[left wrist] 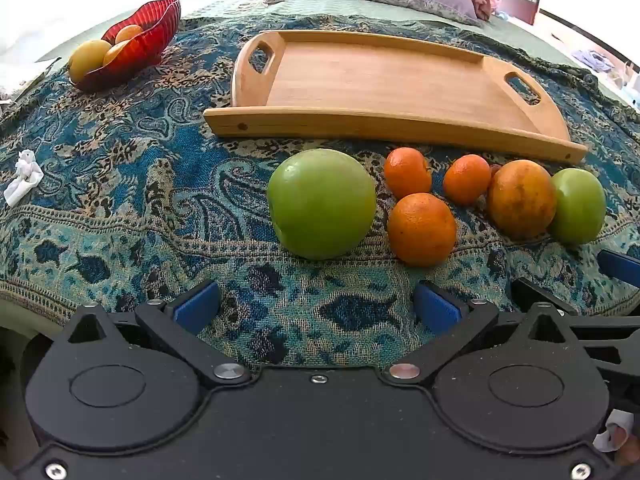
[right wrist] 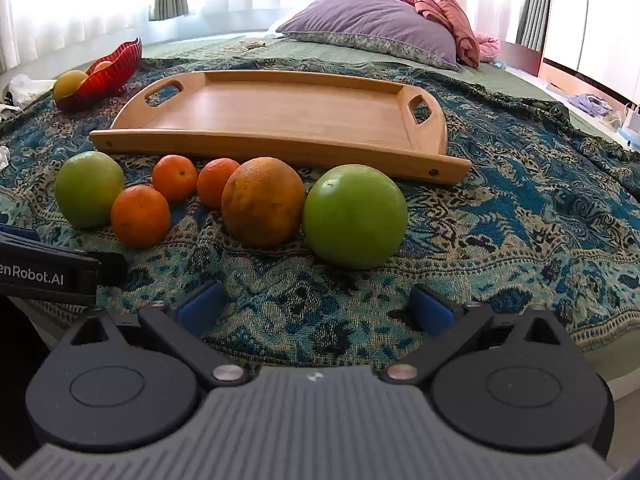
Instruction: Organize fruits
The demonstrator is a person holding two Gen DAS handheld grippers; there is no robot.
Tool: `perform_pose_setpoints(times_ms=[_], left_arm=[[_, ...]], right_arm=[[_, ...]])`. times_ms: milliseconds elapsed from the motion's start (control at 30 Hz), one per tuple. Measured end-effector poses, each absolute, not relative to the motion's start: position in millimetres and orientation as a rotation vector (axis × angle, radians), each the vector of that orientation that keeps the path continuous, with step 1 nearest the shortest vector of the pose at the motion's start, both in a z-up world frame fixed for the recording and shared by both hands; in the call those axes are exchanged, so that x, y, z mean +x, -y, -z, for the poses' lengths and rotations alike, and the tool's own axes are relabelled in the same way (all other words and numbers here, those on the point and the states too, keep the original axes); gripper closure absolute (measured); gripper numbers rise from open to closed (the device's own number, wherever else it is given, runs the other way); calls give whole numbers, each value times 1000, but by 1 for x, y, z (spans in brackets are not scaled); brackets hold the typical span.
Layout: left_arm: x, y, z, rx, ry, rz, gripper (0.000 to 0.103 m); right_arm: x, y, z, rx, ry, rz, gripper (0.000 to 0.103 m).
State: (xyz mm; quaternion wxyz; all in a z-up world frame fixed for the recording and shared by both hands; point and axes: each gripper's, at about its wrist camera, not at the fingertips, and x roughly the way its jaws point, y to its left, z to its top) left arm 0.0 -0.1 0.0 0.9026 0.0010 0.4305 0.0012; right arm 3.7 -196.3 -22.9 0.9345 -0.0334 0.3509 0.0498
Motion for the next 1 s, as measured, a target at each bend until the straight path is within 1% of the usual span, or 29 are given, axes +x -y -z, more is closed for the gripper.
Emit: perform_pose_setpoints(times_ms=[1000], left_arm=[[0, 0, 0, 1, -886, -3, 0]], right_arm=[[2, 195, 23, -70, -709, -101, 0]])
